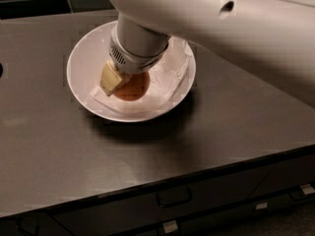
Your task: Pick orange from white bowl
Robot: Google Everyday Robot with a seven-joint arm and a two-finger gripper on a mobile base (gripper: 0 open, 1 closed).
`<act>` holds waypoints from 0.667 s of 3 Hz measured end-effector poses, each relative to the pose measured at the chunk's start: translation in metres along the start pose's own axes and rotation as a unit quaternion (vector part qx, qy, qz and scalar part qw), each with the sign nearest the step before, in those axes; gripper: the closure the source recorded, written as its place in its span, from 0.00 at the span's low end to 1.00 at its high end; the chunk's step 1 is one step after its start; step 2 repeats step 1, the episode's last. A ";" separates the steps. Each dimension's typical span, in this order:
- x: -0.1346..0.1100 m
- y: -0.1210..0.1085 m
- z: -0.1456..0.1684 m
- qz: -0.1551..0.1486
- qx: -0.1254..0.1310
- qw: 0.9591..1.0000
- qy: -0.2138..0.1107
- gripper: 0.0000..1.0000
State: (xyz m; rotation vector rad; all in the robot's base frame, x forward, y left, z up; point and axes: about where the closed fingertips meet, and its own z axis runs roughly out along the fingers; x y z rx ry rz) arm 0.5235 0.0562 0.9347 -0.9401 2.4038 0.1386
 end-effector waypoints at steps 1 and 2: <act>-0.001 0.001 -0.001 -0.004 -0.001 1.000 -0.001 1.00; -0.001 0.001 -0.001 -0.004 -0.001 1.000 -0.001 1.00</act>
Offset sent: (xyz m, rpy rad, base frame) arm 0.0000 0.0000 0.0000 0.0000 0.0000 0.0000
